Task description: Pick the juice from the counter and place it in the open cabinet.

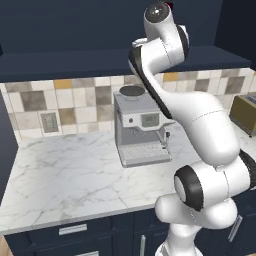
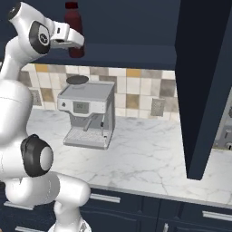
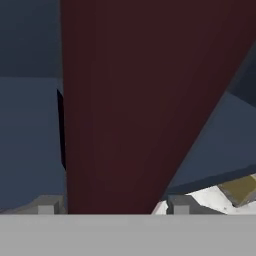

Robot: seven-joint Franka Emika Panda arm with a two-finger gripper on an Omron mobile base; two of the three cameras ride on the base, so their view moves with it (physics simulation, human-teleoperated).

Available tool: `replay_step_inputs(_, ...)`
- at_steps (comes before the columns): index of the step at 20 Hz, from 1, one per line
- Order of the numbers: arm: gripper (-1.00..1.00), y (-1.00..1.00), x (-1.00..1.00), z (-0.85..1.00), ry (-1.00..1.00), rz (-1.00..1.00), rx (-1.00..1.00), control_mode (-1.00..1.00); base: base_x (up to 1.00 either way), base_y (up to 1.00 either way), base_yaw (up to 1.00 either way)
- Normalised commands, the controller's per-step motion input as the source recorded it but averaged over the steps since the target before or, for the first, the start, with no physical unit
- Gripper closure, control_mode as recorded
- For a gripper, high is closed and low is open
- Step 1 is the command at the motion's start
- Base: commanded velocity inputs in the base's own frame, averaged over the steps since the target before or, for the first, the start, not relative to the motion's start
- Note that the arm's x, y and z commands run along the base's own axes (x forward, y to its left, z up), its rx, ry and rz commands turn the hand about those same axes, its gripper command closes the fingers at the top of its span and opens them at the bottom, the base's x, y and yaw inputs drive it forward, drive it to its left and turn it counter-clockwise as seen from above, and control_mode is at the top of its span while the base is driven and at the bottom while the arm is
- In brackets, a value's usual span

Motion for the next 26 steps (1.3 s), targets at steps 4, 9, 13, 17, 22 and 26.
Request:
replay_step_inputs(4,1.00,0.00,0.48,-0.11,0.13,0.00,0.06,-1.00,0.00,0.00,0.00)
replay_step_inputs(9,1.00,0.00,0.26,-0.28,0.01,0.00,0.01,-1.00,0.00,0.00,0.00)
replay_step_inputs(13,1.00,0.00,0.22,-0.43,-0.07,0.00,0.00,-1.00,0.00,0.00,0.00)
replay_step_inputs(17,1.00,0.00,0.11,-0.69,-0.14,0.00,-0.01,-1.00,0.00,0.00,0.00)
replay_step_inputs(22,1.00,0.00,0.14,-0.69,-0.02,0.00,-0.05,-1.00,0.00,0.00,0.00)
replay_step_inputs(26,1.00,0.00,0.19,-0.47,0.03,0.02,-0.03,-1.00,0.00,0.00,0.00)
